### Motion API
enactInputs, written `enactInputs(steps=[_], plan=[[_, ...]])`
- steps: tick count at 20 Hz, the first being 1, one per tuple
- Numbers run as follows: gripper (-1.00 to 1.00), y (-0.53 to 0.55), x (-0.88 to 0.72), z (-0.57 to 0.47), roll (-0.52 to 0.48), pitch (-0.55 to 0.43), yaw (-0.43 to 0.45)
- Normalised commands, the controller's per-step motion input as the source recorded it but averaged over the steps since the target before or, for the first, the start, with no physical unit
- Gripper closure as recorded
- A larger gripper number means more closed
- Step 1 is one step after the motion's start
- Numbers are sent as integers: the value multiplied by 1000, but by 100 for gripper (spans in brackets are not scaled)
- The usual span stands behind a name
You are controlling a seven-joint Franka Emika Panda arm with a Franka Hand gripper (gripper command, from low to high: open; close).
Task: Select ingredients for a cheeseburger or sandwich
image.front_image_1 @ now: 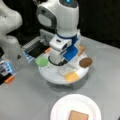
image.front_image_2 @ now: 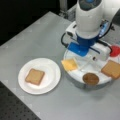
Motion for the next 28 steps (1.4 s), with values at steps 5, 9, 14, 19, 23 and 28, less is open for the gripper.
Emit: enactInputs(steps=[5,9,14,19,23,28], plan=[[-100,89,-299,-157,-51,-206,-50],[-100,133,-292,-208,-34,-228,-66],[-100,133,-291,-201,7,-230,-94],[-100,88,-295,-131,14,-216,-100],[-100,35,-257,-112,18,-232,-63],[-100,13,-236,-141,26,-241,-48]])
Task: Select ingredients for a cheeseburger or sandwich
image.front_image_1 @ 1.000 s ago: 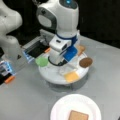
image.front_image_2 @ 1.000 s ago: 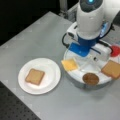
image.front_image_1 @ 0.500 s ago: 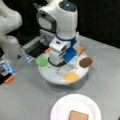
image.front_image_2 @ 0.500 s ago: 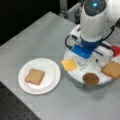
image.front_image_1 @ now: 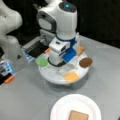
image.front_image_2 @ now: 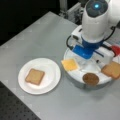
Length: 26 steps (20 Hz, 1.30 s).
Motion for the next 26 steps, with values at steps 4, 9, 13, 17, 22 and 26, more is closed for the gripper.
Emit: enactInputs(steps=[4,9,13,17,22,26], plan=[[-100,5,-235,-168,32,-236,-38],[-100,11,-245,-168,34,-223,-31],[-100,8,-298,-187,33,-210,-23],[-100,16,-366,-199,42,-215,-26],[-100,21,-422,-207,45,-220,-26],[-100,2,-488,-178,59,-209,-22]])
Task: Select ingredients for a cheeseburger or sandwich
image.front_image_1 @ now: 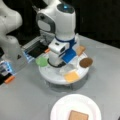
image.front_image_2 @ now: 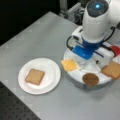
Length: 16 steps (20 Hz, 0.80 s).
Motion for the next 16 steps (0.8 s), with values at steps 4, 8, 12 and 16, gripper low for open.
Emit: enactInputs(steps=[4,8,12,16], plan=[[-100,-5,-519,-144,69,-203,-23],[-100,-5,-474,-132,85,-215,-19],[-100,17,-368,-126,105,-236,-17],[-100,23,-295,-174,112,-261,-15]])
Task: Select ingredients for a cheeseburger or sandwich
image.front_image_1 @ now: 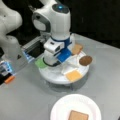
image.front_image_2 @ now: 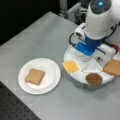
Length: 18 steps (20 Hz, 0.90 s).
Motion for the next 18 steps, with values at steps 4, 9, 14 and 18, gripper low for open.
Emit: enactInputs(steps=[4,9,14,18], plan=[[-100,21,-269,-186,106,-256,-19],[-100,17,-265,-158,101,-216,-13],[-100,19,-218,-160,104,-209,9],[-100,76,-161,-197,116,-216,45]])
